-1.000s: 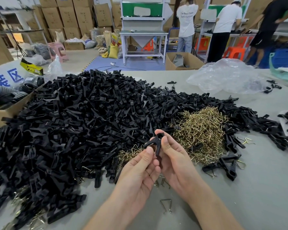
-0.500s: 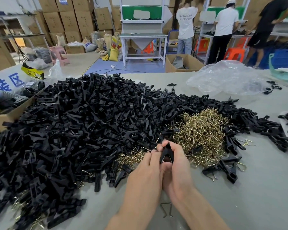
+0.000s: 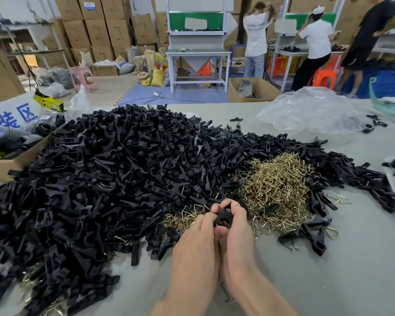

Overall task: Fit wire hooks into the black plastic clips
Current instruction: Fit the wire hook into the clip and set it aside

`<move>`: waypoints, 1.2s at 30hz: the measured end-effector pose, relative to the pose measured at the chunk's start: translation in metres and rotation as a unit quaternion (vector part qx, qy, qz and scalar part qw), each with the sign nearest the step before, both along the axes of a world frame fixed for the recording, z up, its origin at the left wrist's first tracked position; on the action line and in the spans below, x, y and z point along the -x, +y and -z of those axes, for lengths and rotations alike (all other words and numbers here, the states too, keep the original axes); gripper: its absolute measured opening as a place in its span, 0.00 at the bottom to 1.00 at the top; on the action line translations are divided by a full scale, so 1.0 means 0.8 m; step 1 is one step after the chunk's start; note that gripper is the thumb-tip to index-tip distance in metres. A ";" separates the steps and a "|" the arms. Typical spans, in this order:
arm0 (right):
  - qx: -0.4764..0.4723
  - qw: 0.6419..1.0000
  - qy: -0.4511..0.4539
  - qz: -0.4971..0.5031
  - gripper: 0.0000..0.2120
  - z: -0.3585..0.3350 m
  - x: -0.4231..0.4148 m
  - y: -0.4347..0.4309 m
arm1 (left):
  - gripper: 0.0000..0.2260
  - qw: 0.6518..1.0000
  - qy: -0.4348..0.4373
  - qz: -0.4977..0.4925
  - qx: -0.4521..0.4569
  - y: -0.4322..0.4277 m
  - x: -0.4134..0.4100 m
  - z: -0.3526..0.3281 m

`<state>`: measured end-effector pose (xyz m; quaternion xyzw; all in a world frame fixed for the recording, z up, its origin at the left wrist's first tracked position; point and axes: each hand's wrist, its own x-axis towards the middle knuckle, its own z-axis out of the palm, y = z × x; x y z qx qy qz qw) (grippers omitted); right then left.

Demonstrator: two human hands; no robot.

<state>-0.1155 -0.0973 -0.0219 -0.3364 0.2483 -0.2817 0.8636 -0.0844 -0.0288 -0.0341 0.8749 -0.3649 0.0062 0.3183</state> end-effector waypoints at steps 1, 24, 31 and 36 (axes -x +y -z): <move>0.004 1.000 0.001 0.003 0.15 0.000 0.000 0.001 | 0.18 1.000 0.009 -0.005 0.000 0.000 0.001 -0.001; 0.170 0.984 -0.018 -0.052 0.11 0.000 0.030 -0.021 | 0.17 0.988 0.038 0.035 0.146 0.019 -0.009 0.006; 0.235 0.971 0.021 0.024 0.05 -0.005 0.078 -0.037 | 0.16 0.981 0.053 0.123 0.139 -0.004 0.011 -0.014; 0.163 0.979 -0.031 0.116 0.26 -0.014 0.145 -0.095 | 0.18 0.966 0.109 0.179 0.152 -0.104 0.074 -0.051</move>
